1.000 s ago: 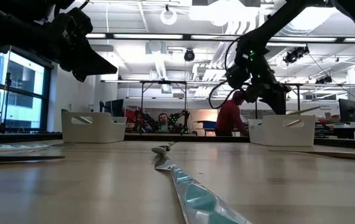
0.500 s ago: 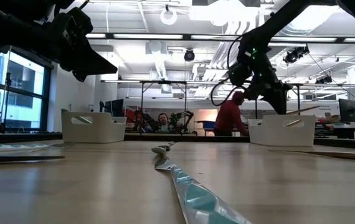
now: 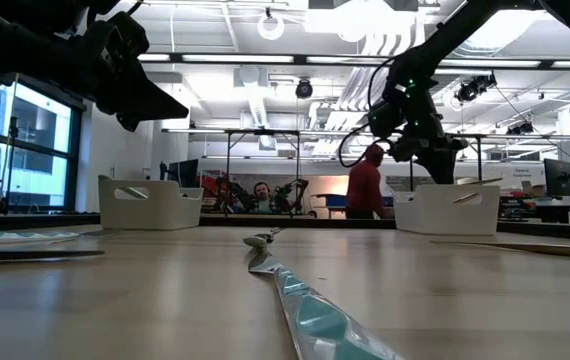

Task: Sort silverware by color (type)
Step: Put the bottom left golden knife into the white bin, then put the bottom left blue knife into the black bin

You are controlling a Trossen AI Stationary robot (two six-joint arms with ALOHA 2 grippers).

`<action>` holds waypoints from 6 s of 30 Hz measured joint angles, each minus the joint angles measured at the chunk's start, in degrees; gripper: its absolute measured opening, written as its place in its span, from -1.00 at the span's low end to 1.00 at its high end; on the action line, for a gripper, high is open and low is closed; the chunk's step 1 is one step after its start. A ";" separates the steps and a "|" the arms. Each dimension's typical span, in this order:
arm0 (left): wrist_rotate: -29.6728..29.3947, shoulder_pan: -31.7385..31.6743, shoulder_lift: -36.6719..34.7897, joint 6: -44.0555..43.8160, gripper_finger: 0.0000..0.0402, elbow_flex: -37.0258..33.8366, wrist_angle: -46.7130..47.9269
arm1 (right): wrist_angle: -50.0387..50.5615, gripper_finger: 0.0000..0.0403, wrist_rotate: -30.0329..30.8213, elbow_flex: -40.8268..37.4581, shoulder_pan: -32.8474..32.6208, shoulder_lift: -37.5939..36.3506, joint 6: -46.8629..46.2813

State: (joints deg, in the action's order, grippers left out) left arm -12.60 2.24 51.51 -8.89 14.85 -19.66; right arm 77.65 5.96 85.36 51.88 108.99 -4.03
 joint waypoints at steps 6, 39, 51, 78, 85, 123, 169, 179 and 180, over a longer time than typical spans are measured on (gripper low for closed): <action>0.00 0.00 0.00 0.02 -0.98 0.00 0.00 | -0.01 -0.65 0.02 0.02 -0.07 0.00 0.15; 0.37 0.07 0.00 -0.02 -0.98 0.00 0.19 | -76.37 -1.00 -16.20 -21.75 -30.88 -11.06 10.00; 6.02 3.16 0.00 1.50 -0.98 0.25 0.97 | -95.12 -1.00 -11.55 -35.78 -41.48 -14.04 5.53; -7.25 43.95 16.67 -30.45 -0.60 19.08 39.99 | -104.54 -1.00 6.56 -56.30 -64.37 -33.62 1.39; -5.77 49.34 27.72 -39.71 -0.45 28.30 49.48 | -104.92 -1.00 6.62 -56.30 -64.30 -33.57 1.36; 6.28 52.87 44.09 -62.44 -0.90 35.00 58.84 | -104.94 -1.00 6.60 -56.28 -64.30 -33.53 1.44; 4.38 19.18 31.30 -36.43 -0.90 11.19 -34.36 | -112.29 -0.93 29.98 -55.84 -74.78 -33.51 26.84; 11.37 9.83 31.30 -39.62 -0.90 11.21 -37.39 | -104.75 -0.42 34.75 -41.88 -78.58 -26.48 42.30; 11.85 9.29 31.30 -39.86 -0.90 11.23 -37.44 | -102.83 -0.37 36.10 -39.77 -78.79 -24.65 44.41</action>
State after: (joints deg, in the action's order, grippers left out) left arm -0.75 11.53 82.81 -48.75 26.09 -57.10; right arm -25.19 42.06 45.59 -26.92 84.34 40.37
